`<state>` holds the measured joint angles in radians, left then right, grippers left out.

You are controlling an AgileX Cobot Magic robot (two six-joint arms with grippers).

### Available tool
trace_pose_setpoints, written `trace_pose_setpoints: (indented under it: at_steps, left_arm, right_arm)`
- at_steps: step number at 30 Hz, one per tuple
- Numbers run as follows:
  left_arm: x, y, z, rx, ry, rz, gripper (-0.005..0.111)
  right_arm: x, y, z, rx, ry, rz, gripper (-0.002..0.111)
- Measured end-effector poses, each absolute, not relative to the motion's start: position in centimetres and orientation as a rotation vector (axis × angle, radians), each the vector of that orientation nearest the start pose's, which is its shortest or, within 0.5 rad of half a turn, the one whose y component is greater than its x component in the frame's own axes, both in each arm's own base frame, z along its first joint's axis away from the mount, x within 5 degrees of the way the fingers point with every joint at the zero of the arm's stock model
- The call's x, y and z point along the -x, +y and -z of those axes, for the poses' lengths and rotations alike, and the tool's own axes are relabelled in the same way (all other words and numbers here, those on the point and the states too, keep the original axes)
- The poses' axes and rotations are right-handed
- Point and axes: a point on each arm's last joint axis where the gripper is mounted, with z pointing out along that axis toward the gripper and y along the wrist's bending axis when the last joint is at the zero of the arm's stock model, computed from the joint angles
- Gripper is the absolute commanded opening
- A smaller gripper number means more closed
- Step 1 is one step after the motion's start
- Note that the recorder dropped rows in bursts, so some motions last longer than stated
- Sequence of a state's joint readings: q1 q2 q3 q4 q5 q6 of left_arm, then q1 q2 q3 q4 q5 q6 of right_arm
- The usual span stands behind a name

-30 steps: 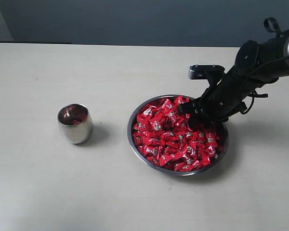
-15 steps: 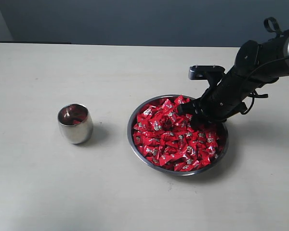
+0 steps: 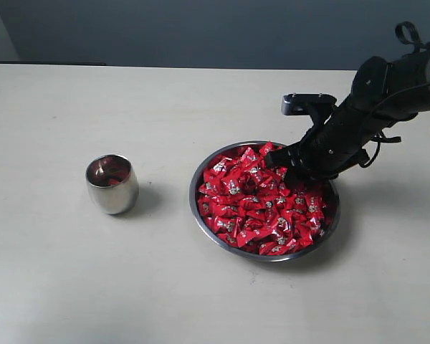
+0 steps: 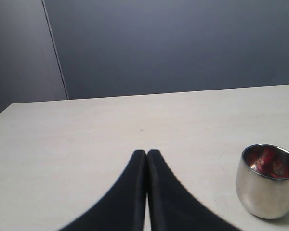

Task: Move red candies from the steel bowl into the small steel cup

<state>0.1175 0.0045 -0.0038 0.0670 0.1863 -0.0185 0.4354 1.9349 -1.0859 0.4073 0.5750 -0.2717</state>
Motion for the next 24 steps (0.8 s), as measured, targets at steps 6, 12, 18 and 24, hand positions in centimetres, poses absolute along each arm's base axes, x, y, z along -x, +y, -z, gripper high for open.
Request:
trace_pose_setpoints:
  at_steps: [6, 12, 18, 24]
  left_arm:
    - [-5.6, 0.8, -19.7, 0.068, 1.67, -0.135, 0.0]
    - [-5.6, 0.8, -19.7, 0.068, 1.67, -0.135, 0.0]
    - [-5.6, 0.8, -19.7, 0.068, 1.67, -0.135, 0.0]
    - [-5.6, 0.8, -19.7, 0.068, 1.67, -0.135, 0.0]
  right_arm:
    - [-31.4, 16.7, -15.0, 0.566, 2.81, -0.404, 0.024]
    - [-31.3, 16.6, -15.6, 0.566, 2.796, -0.404, 0.009]
    - [-31.2, 16.6, -15.6, 0.568, 2.803, -0.402, 0.027]
    - [-31.3, 16.4, -15.5, 0.602, 2.798, -0.361, 0.035]
